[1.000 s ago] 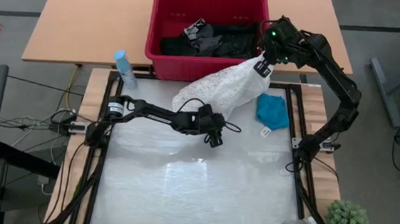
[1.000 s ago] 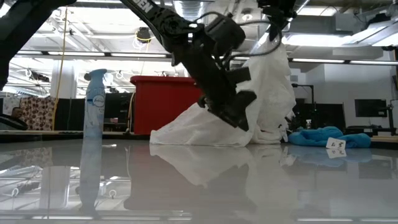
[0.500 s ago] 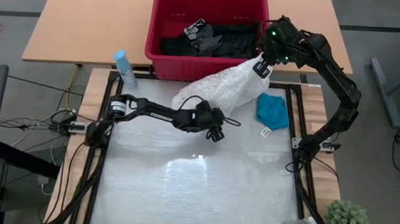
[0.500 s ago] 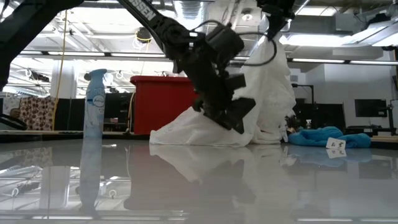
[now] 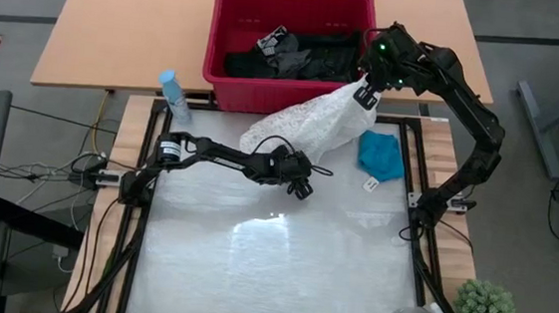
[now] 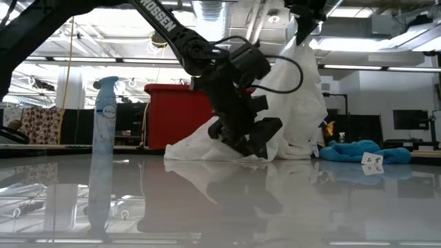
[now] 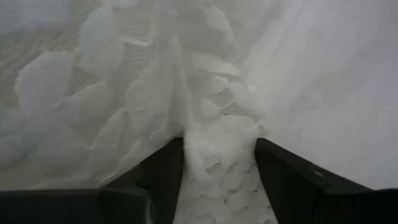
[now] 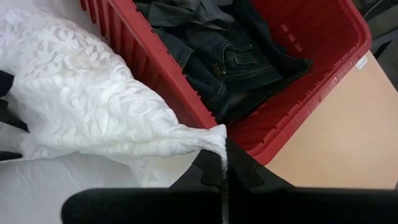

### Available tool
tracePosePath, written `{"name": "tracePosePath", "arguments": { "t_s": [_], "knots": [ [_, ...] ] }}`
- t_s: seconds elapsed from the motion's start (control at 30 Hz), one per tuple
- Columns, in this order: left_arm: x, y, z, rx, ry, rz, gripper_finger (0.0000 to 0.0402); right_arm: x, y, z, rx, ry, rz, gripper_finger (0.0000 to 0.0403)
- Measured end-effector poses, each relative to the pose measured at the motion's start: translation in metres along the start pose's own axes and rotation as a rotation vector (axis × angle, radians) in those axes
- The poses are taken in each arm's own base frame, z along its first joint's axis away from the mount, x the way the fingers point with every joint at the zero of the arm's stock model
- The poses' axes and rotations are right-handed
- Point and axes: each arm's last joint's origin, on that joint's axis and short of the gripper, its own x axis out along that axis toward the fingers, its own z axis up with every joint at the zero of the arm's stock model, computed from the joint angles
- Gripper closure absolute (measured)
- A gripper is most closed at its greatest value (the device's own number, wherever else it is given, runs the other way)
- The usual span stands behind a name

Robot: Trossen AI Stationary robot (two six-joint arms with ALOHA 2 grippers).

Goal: Fold laundry
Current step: Fold the white shirt

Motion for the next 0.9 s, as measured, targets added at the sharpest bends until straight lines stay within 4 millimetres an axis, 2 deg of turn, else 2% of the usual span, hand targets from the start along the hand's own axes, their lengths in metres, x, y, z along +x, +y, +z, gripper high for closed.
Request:
{"name": "tracePosePath", "arguments": {
  "t_s": [0.1,0.27,0.33,0.43,0.6,0.7,0.9],
  "knots": [
    [0.004,0.002,-0.003,-0.019,0.045,-0.04,0.0264,0.0,0.0,0.0,-0.001,0.0,0.0,0.0382],
    [0.009,0.001,-0.008,-0.015,0.097,-0.122,0.0381,0.0,0.0,0.0,0.0,-0.001,0.0,0.0382],
    [0.006,0.0,-0.006,-0.016,0.108,-0.155,0.0391,0.0,0.0,0.0,-0.001,-0.001,0.0,0.0382],
    [-0.01,0.001,-0.002,-0.009,0.145,-0.19,0.0397,0.0,0.0,0.0,-0.001,0.001,-0.001,0.0382],
    [-0.058,0.014,0.013,0.002,0.211,-0.179,0.0399,0.001,-0.004,-0.001,-0.003,0.003,-0.009,0.0382],
    [-0.1,0.024,0.032,0.0,0.179,-0.168,0.04,0.002,-0.006,0.0,0.008,-0.01,-0.02,0.0382],
    [-0.181,0.053,0.05,0.018,0.106,-0.068,0.0401,0.003,-0.011,0.0,0.019,-0.009,-0.033,0.0382]
  ]
}}
